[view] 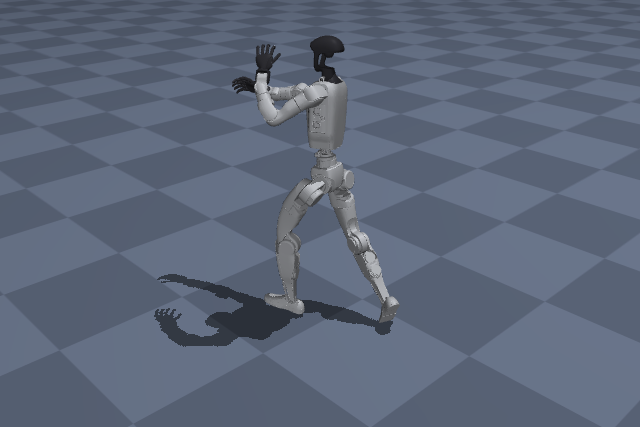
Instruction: Kungfu
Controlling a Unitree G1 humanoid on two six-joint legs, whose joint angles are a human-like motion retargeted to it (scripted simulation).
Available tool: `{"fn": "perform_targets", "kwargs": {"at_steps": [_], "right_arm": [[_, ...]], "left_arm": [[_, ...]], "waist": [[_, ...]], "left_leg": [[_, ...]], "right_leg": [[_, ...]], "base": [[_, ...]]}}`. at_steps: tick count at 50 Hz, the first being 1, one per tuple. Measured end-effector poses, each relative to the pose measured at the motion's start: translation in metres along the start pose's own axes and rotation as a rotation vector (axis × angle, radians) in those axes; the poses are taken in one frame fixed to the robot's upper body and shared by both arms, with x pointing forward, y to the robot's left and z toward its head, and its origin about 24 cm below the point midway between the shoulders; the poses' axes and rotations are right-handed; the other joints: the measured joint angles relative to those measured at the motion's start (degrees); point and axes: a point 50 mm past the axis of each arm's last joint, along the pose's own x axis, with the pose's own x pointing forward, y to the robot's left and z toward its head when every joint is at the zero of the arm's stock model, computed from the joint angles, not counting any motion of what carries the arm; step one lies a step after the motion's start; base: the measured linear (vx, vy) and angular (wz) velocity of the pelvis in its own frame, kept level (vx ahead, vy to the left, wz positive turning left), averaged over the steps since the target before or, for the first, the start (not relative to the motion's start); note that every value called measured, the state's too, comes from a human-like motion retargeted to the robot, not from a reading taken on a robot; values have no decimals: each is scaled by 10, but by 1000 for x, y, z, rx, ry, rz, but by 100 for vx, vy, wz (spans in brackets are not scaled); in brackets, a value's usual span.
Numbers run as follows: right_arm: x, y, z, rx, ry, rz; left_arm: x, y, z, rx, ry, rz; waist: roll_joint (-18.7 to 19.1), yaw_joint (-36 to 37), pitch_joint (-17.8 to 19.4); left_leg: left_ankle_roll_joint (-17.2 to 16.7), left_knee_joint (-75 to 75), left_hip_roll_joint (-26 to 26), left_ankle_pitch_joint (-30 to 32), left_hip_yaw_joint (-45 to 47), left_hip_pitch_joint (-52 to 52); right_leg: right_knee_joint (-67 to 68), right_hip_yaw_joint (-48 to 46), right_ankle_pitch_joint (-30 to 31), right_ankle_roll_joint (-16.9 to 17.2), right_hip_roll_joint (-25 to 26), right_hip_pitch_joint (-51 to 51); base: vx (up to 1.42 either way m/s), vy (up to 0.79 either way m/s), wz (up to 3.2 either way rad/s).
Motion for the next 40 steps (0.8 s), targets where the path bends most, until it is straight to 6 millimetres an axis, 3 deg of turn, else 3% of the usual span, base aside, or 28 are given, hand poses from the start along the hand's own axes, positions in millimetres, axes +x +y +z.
{"fn": "perform_targets", "kwargs": {"at_steps": [3,5,8,11,16,20,22,26,30,33,35,37,40], "right_arm": [[-8,30,4,436,16,127],[-16,50,12,748,-23,262],[-33,68,15,1122,-113,444],[-55,75,-3,1301,-142,487],[-115,80,-57,1256,-85,399],[-183,70,-107,1183,-15,329],[-222,67,-131,1145,76,320],[-298,46,-170,1050,266,221],[-359,10,-183,940,371,21],[-383,-10,-184,857,406,-74],[-388,-20,-183,816,401,-95],[-381,-27,-180,783,370,-75],[-356,-35,-171,714,263,-1]], "left_arm": [[-23,-35,0,-24,34,-97],[-36,-48,-6,32,66,-149],[-48,-50,-29,143,160,-161],[-58,-41,-64,244,315,-143],[-77,-25,-125,453,568,-170],[-98,-4,-162,745,703,-261],[-110,18,-176,891,800,-328],[-135,59,-189,1010,1019,-350],[-146,77,-189,996,1084,-299],[-147,82,-188,1046,1060,-340],[-148,85,-188,1083,1046,-363],[-149,87,-187,1094,1036,-359],[-153,89,-185,1071,1042,-314]], "waist": [[27,-44,11],[39,-79,15],[42,-142,25],[41,-194,36],[35,-294,65],[24,-377,98],[23,-415,118],[34,-471,155],[35,-512,177],[28,-520,180],[22,-515,176],[19,-505,168],[21,-488,156]], "left_leg": [[-13,-35,10,8,-24,52],[-32,-53,27,10,-38,78],[-28,-84,10,10,-53,131],[-19,-105,-6,13,-61,179],[5,-114,-35,3,-97,247],[38,-121,-61,-7,-135,300],[39,-128,-57,-6,-144,322],[36,-149,-34,-2,-150,351],[31,-154,-23,2,-164,355],[28,-153,-19,2,-165,347],[29,-157,-22,0,-156,343],[27,-163,-25,0,-144,337],[17,-169,-27,4,-124,321]], "right_leg": [[70,76,-168,27,55,-61],[92,107,-239,29,95,-111],[105,118,-286,-1,93,-175],[74,134,-286,-48,88,-245],[-35,171,-231,-108,74,-352],[-131,130,-182,-93,31,-410],[-156,114,-184,-112,30,-441],[-150,138,-182,-147,41,-508],[-138,153,-151,-155,39,-540],[-137,168,-150,-161,45,-544],[-135,161,-158,-156,48,-536],[-129,152,-173,-149,51,-520],[-112,149,-192,-142,55,-486]], "base": [[37,-5,43],[35,-14,54],[36,-2,71],[31,-1,49],[29,-2,83],[18,1,89],[9,4,42],[3,-1,11],[-5,-6,31],[-11,-9,-1],[-11,-4,-42],[-7,1,-63],[-5,5,-64]]}}
